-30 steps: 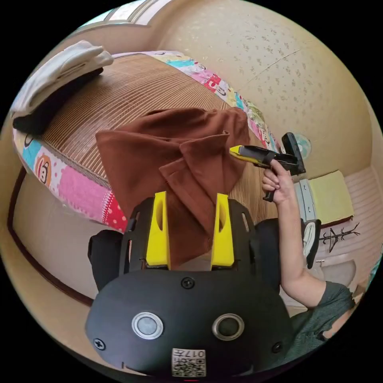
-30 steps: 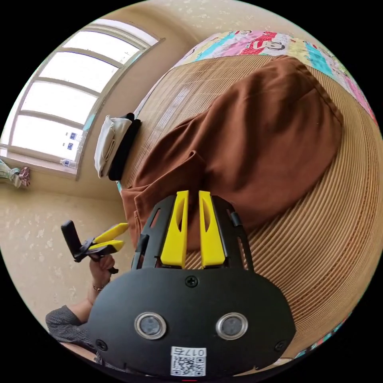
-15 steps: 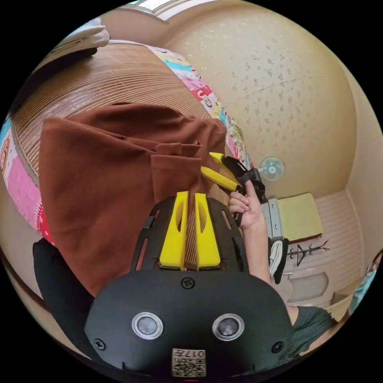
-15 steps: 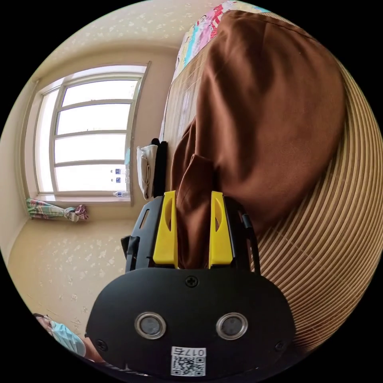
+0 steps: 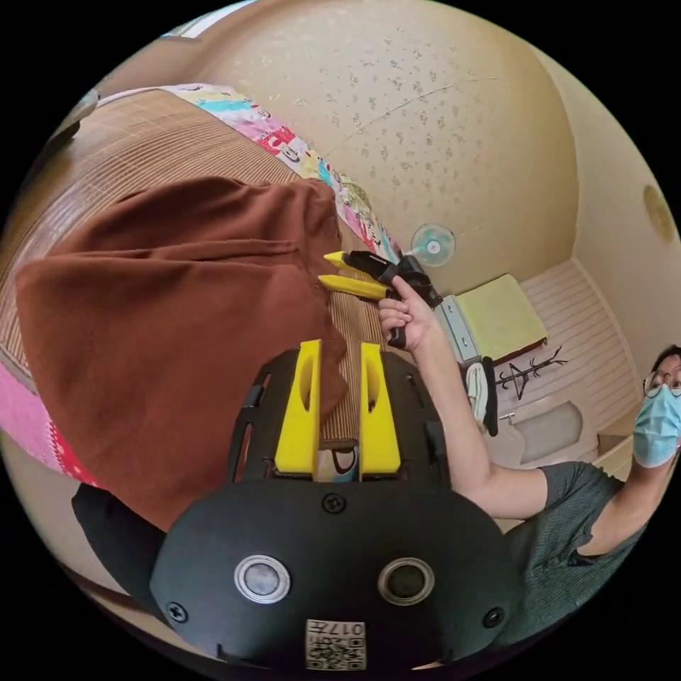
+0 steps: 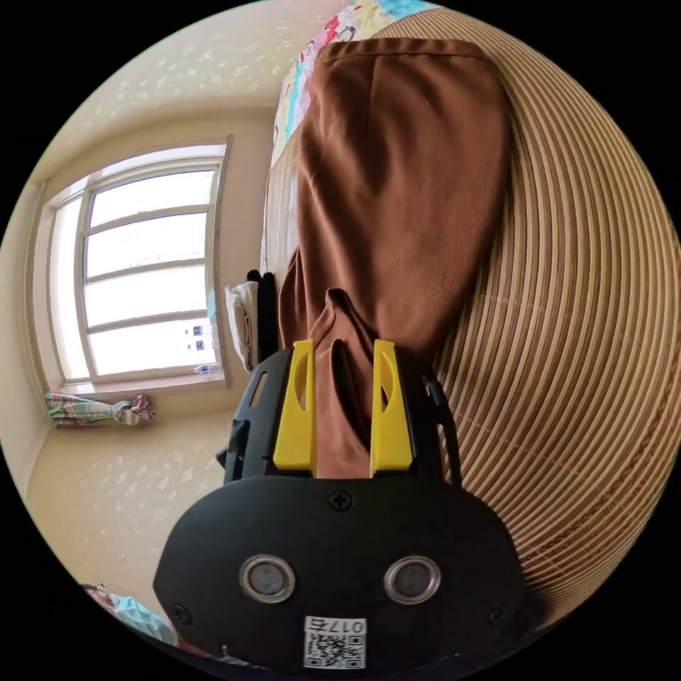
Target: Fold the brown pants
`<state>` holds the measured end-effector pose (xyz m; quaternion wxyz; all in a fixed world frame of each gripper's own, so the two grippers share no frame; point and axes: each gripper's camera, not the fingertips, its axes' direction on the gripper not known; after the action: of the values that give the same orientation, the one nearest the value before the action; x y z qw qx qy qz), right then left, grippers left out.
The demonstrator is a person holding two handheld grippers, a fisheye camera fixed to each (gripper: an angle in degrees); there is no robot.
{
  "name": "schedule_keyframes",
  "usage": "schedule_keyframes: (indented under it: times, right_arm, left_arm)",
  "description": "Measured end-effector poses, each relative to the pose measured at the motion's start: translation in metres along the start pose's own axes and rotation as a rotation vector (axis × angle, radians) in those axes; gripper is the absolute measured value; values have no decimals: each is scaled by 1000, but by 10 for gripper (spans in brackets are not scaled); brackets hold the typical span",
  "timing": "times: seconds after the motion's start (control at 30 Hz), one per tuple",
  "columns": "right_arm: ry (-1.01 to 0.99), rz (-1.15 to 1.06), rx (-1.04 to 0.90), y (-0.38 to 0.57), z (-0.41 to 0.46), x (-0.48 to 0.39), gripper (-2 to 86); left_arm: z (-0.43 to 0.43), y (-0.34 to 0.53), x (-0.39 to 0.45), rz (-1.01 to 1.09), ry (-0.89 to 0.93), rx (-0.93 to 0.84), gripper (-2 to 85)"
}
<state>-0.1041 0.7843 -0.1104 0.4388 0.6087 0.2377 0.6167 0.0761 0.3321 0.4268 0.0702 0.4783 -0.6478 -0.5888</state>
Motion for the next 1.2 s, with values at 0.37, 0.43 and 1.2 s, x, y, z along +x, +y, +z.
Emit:
schedule_keyframes:
  times: [0.37,0.43,1.2]
  right_arm:
    - [98,-88,-101,-7,45,-32,102]
    - [135,-102,-97,-4,43,-37,98]
    - [35,-144,-48,25,43,-26,118]
  left_arm:
    - [107,-116,13,193,-425,-171,139]
    - [130,-118,-3,168,-499,-239,133]
    - [67,-158,-50,57,-257,-6,14]
